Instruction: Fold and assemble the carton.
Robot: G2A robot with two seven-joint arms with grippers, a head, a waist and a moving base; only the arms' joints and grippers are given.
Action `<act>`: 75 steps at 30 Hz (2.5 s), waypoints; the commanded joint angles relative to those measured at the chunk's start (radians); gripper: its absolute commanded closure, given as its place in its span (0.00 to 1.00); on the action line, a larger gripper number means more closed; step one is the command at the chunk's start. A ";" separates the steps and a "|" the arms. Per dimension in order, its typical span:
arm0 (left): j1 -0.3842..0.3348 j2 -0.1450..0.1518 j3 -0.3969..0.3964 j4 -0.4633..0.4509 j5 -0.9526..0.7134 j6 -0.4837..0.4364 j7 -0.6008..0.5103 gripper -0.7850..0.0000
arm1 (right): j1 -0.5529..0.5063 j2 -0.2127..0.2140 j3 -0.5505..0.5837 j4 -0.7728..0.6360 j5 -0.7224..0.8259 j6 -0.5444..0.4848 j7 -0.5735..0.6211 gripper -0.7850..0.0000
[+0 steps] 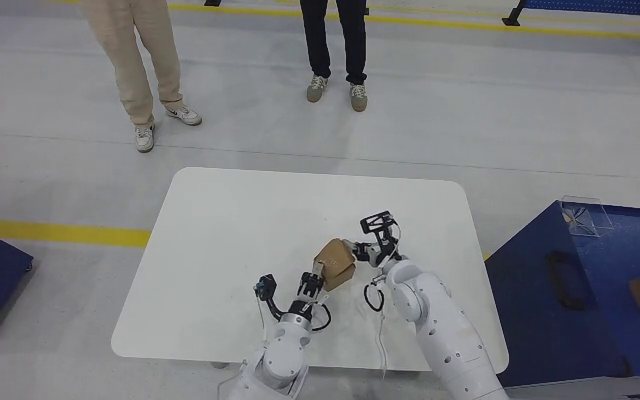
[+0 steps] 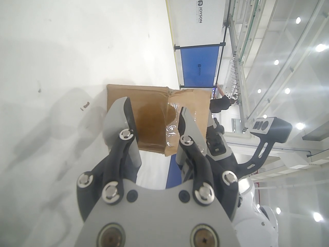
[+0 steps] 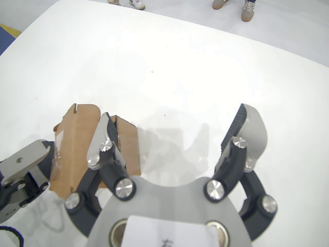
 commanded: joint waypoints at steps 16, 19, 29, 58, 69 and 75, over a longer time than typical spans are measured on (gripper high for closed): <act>-0.009 -0.003 0.025 0.021 0.014 0.011 0.036 0.58 | 0.020 -0.005 -0.026 0.055 -0.020 0.014 0.005 0.00; -0.011 -0.004 0.031 0.029 0.017 0.014 0.045 0.57 | 0.024 -0.005 -0.028 0.066 -0.021 0.013 0.004 0.00; -0.020 -0.007 0.042 0.046 0.024 0.017 0.067 0.56 | 0.017 -0.001 -0.006 0.057 -0.014 0.016 -0.025 0.00; -0.024 -0.011 0.063 0.064 0.017 0.016 0.078 0.56 | 0.011 0.004 0.001 0.057 0.002 -0.017 -0.007 0.00; -0.039 -0.017 0.077 0.089 0.025 0.031 0.098 0.55 | -0.011 0.009 0.030 0.015 0.063 -0.058 -0.065 0.00; -0.036 -0.017 0.077 0.084 0.025 0.027 0.101 0.55 | -0.031 0.017 0.018 -0.004 0.003 -0.095 -0.024 0.00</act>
